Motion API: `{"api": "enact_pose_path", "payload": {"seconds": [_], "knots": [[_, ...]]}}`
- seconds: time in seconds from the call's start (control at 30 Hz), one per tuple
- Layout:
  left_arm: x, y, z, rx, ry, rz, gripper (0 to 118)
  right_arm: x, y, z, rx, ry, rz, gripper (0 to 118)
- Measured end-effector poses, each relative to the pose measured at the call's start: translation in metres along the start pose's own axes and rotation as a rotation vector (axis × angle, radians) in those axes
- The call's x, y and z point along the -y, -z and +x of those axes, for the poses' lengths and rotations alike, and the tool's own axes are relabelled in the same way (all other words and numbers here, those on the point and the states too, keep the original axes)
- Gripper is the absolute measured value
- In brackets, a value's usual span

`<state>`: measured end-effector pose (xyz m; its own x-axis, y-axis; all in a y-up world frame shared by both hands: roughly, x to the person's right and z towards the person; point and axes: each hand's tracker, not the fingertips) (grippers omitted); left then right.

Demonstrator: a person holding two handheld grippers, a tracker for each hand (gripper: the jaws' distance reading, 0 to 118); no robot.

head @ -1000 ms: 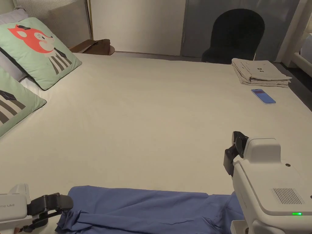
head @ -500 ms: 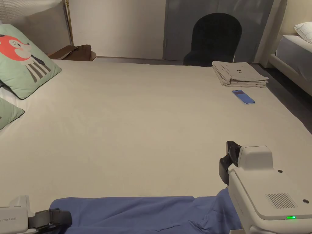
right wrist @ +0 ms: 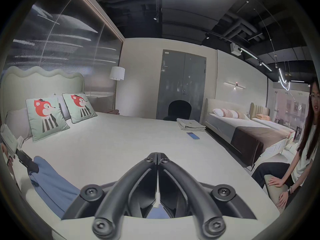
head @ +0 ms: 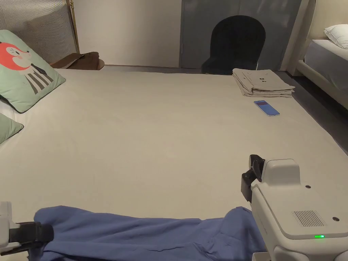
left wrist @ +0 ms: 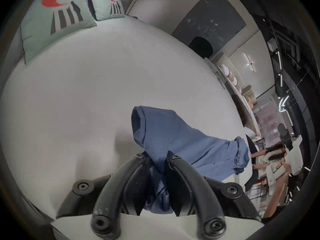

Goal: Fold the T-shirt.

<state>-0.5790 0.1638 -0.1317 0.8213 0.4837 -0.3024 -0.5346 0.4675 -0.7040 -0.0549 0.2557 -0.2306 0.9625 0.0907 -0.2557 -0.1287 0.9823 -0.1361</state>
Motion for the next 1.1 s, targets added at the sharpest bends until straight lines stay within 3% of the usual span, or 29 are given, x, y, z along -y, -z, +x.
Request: {"api": "enact_pose_path", "payload": {"seconds": [0.23, 0.4, 0.6, 0.87, 0.9, 0.93, 0.97, 1.0, 1.03, 1.1], "knots": [[-0.002, -0.020, -0.011, -0.126, -0.037, 0.042, 10, -0.003, -0.005, 0.007, -0.008, -0.021, 0.006, 0], [0.006, 0.003, 0.051, -0.114, 0.027, 0.012, 10, -0.003, -0.008, 0.010, -0.007, -0.002, 0.013, 0], [0.030, 0.057, 0.126, 0.001, 0.124, -0.081, 10, -0.005, -0.018, 0.012, -0.015, -0.018, 0.019, 0], [0.057, 0.124, 0.167, -0.017, 0.187, -0.172, 12, -0.002, -0.024, 0.022, 0.011, -0.024, 0.016, 0], [0.060, 0.128, 0.173, -0.052, 0.203, -0.183, 19, -0.002, -0.023, 0.024, 0.013, -0.028, 0.007, 0], [0.063, 0.130, 0.176, -0.075, 0.240, -0.187, 33, -0.001, -0.023, 0.025, 0.013, -0.028, 0.002, 0], [0.064, 0.130, 0.178, -0.070, 0.262, -0.181, 33, 0.000, -0.023, 0.027, 0.015, -0.025, 0.000, 0], [0.064, 0.127, 0.180, -0.055, 0.262, -0.175, 41, 0.001, -0.023, 0.028, 0.018, -0.022, -0.001, 0], [0.067, 0.123, 0.184, -0.028, 0.259, -0.166, 55, 0.001, -0.023, 0.028, 0.019, -0.020, -0.002, 0], [0.065, 0.115, 0.185, 0.042, 0.244, -0.136, 103, 0.002, -0.024, 0.029, 0.024, -0.014, -0.005, 0]]}}
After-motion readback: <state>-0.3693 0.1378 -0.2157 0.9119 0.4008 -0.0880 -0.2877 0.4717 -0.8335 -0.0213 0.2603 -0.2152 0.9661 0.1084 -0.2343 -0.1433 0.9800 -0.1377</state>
